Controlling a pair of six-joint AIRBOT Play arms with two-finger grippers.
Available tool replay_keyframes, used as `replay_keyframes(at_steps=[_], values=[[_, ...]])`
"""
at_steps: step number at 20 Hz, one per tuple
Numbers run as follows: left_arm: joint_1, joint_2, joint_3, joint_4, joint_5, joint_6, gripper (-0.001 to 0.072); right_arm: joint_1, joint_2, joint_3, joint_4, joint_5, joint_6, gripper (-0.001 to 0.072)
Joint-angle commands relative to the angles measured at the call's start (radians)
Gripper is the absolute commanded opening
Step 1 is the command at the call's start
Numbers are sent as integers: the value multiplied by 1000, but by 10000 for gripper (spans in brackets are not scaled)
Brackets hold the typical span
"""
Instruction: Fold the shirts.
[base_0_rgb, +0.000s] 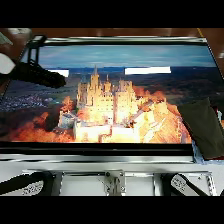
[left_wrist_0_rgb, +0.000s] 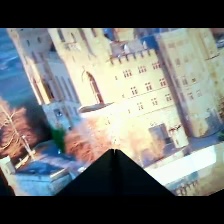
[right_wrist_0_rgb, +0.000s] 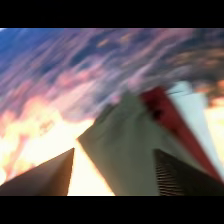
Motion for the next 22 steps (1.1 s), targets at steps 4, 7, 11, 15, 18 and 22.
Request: replay_keyframes(at_steps=[4, 7, 11, 15, 18, 22], values=[[-94, -245, 158, 113, -349, -124, 629, 451, -225, 18, -10, 248, 67, 686], [-76, -248, 158, 112, -349, -114, 627, 512, -261, 18, -64, 221, 66, 685], [-63, -253, 158, 112, -353, -113, 626, 523, -261, 18, -88, 210, 66, 685], [-64, -255, 158, 111, -351, -113, 626, 523, -261, 18, -88, 210, 66, 685], [-64, -256, 158, 111, -347, -113, 626, 523, -261, 18, -88, 210, 66, 685], [-64, -256, 158, 111, -324, -117, 626, 523, -261, 18, -88, 210, 66, 685]])
